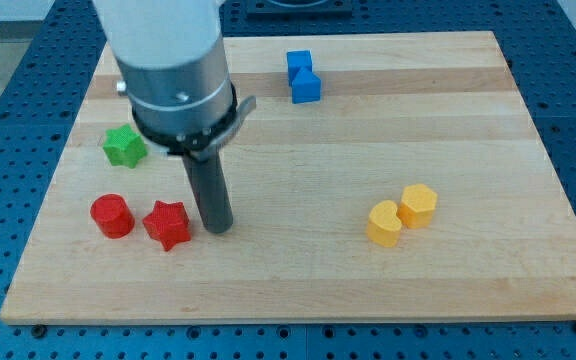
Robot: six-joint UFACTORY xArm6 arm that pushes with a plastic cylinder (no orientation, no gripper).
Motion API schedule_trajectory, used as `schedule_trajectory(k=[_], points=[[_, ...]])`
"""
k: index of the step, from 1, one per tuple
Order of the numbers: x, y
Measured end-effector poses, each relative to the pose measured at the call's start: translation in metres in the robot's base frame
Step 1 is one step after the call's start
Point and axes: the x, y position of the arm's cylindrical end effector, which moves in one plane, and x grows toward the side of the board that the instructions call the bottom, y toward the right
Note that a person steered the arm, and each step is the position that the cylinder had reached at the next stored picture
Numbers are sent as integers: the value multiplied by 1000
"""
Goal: Push the red blocks towards the left side of the board
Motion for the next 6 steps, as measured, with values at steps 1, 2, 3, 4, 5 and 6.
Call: schedule_trajectory(k=[1, 2, 3, 4, 5, 6], points=[[22, -12], [21, -58], [19, -88], [19, -67], [2, -28], [-22, -25]])
